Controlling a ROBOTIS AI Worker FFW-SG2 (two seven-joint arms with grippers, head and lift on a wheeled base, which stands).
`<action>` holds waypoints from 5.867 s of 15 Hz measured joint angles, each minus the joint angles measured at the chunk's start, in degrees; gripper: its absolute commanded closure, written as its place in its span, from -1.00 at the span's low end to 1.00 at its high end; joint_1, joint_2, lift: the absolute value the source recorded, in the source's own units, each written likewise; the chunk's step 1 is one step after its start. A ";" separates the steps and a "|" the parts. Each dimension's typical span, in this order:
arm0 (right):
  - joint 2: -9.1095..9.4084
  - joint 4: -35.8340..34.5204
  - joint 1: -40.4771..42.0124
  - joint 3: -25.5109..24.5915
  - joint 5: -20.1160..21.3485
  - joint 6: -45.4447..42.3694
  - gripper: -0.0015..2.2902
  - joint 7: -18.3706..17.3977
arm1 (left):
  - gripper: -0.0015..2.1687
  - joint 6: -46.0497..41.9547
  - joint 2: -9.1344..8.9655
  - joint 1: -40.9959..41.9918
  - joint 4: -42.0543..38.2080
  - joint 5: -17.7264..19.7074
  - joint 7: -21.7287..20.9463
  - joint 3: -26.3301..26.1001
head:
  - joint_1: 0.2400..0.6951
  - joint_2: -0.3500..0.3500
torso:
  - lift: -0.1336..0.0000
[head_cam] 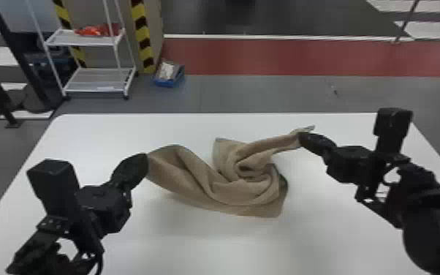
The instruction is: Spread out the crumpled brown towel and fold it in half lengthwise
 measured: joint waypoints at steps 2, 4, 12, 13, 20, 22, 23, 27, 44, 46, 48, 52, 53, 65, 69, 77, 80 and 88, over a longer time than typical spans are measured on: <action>-0.06 -5.76 -0.09 -2.83 -1.11 5.75 0.47 -0.38 | 0.75 0.49 0.20 1.51 -4.97 3.01 -0.39 2.33 | 1.00 -0.04 | -0.85; -0.64 -11.05 -0.49 -6.83 -1.93 10.64 0.47 -0.44 | 0.75 1.08 0.32 2.12 -8.41 4.77 -0.48 4.06 | 1.00 -0.11 | -0.85; -5.18 -13.89 0.42 -26.41 -11.45 13.17 0.47 -0.95 | 0.75 1.40 0.30 1.82 -9.11 6.94 -0.66 6.02 | 0.83 -0.60 | -0.85; -5.41 -13.22 0.52 -27.65 -11.80 13.06 0.47 -0.95 | 0.75 1.40 0.29 1.81 -9.00 6.86 -0.54 6.21 | 0.84 -0.63 | -0.85; -6.59 -4.36 -3.62 -22.29 -10.94 10.67 0.47 -3.02 | 0.75 -0.87 0.53 -4.23 -1.99 5.29 -0.21 6.46 | 0.85 -0.54 | -0.85; -6.63 0.77 -8.25 -19.40 -9.65 7.77 0.47 -4.17 | 0.75 -1.10 0.96 -9.44 3.16 5.83 -0.54 6.59 | 0.68 -0.42 | -0.85; -6.72 3.66 -11.07 -18.11 -8.65 5.74 0.47 -4.55 | 0.75 -1.53 1.38 -12.78 6.53 6.37 -0.58 6.70 | 0.60 -0.39 | -0.85; -7.85 16.55 -24.16 -14.36 -6.09 -1.40 0.47 -5.67 | 0.75 -3.80 3.58 -29.01 21.60 8.51 -1.04 5.72 | 0.06 -0.27 | -0.85; -5.31 -2.82 18.50 -19.62 -8.43 -9.63 -0.85 0.22 | 0.75 -1.78 4.60 -13.44 12.26 6.50 -5.10 5.51 | 1.00 -0.42 | -0.85; -4.46 -3.87 21.83 -26.05 -10.77 -8.39 -0.90 1.46 | 0.75 -1.21 4.60 -13.15 11.93 5.91 -4.93 5.42 | 1.00 -0.54 | -0.85; -4.96 -4.06 19.69 -29.40 -10.98 -4.40 -0.90 1.73 | 0.75 -1.08 4.58 -13.37 11.86 5.79 -4.78 5.36 | 1.00 -0.67 | -0.85; -7.35 1.61 5.22 -26.93 -8.39 3.53 -0.81 2.14 | 0.75 -1.08 4.44 -13.79 11.87 5.09 -4.60 4.48 | 1.00 -0.67 | -0.85; -7.96 3.84 1.94 -24.98 -8.18 4.22 -0.81 2.21 | 0.75 -1.15 4.43 -13.70 11.87 4.98 -4.59 4.41 | 1.00 -0.63 | -0.85; -4.31 33.10 -20.55 7.55 7.79 -5.95 -0.61 -8.88 | 0.75 -2.27 4.90 -12.39 11.40 4.17 -6.08 4.76 | 1.00 -0.04 | -0.85; -3.17 40.88 -24.96 10.60 9.97 -9.00 -0.61 -11.12 | 0.75 -2.53 4.89 -12.13 11.72 3.46 -6.18 4.72 | 1.00 0.01 | -0.85; -2.79 50.05 -29.81 10.74 13.64 -8.60 -0.40 -11.34 | 0.75 -3.21 4.75 -11.96 11.95 2.81 -6.27 4.61 | 1.00 -0.03 | -0.85; -3.02 50.38 -30.38 10.75 13.76 -6.60 -0.32 -10.32 | 0.75 -3.20 4.69 -12.08 12.01 2.61 -6.27 4.54 | 1.00 -0.04 | -0.85; -3.26 48.31 -29.60 10.00 13.55 -1.26 0.14 -7.97 | 0.75 -3.18 4.78 -12.07 11.67 2.54 -6.29 4.78 | 1.00 -0.04 | -0.85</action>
